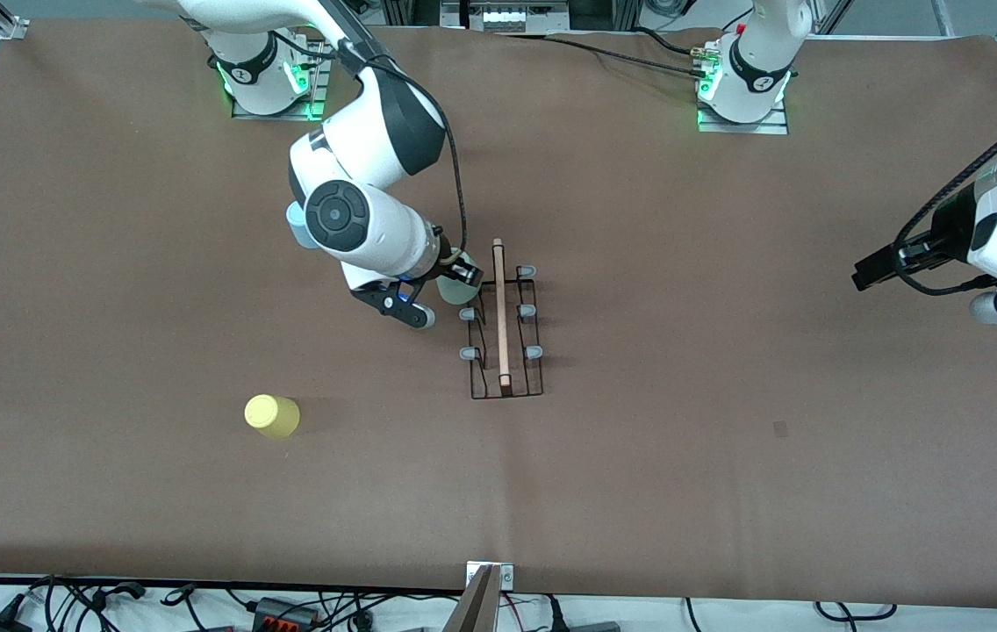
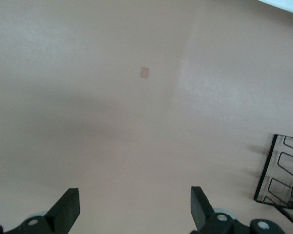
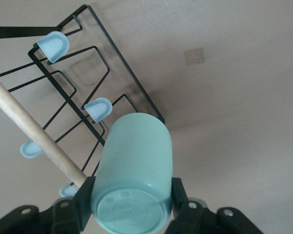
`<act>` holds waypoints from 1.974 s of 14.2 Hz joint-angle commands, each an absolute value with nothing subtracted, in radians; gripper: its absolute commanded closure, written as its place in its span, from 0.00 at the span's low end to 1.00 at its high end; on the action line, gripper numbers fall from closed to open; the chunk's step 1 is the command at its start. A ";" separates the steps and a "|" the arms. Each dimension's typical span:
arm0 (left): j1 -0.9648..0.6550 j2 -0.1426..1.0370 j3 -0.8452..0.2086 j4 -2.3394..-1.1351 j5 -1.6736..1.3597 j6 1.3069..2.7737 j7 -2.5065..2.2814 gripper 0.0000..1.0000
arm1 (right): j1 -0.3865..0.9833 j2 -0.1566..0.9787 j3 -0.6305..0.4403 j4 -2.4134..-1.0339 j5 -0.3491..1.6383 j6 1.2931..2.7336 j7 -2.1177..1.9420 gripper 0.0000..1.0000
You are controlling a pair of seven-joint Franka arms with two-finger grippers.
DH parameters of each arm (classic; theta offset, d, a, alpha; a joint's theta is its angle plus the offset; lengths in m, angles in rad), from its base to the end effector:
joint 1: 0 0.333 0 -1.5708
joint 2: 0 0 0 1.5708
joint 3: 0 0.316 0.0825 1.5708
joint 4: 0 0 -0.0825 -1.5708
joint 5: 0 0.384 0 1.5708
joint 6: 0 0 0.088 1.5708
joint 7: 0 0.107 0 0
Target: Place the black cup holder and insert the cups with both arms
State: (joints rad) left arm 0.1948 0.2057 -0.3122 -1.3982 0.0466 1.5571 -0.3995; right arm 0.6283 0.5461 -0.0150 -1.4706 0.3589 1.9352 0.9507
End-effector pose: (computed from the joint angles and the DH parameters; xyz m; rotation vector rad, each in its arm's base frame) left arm 0.6108 -0.0469 0.5895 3.1025 0.4481 -0.0626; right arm 0.5555 0.4226 0.3590 -2.8567 0.6965 0.4210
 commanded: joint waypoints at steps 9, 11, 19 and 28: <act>0.152 0.006 -0.212 -1.745 0.044 1.688 -0.206 0.00 | 0.655 0.601 -0.032 -1.436 0.379 1.947 1.044 0.00; 0.149 -0.029 -0.203 -1.786 0.046 1.750 -0.209 0.00 | 0.644 0.597 -0.038 -1.370 0.368 1.928 1.106 0.00; 0.051 -0.025 -0.098 -1.747 0.045 1.741 -0.204 0.00 | 0.470 0.684 -0.196 -1.330 0.164 2.002 0.883 0.00; 0.052 -0.020 -0.100 -1.720 0.045 1.733 -0.224 0.00 | 0.316 0.779 -0.196 -1.322 0.156 2.131 0.289 0.00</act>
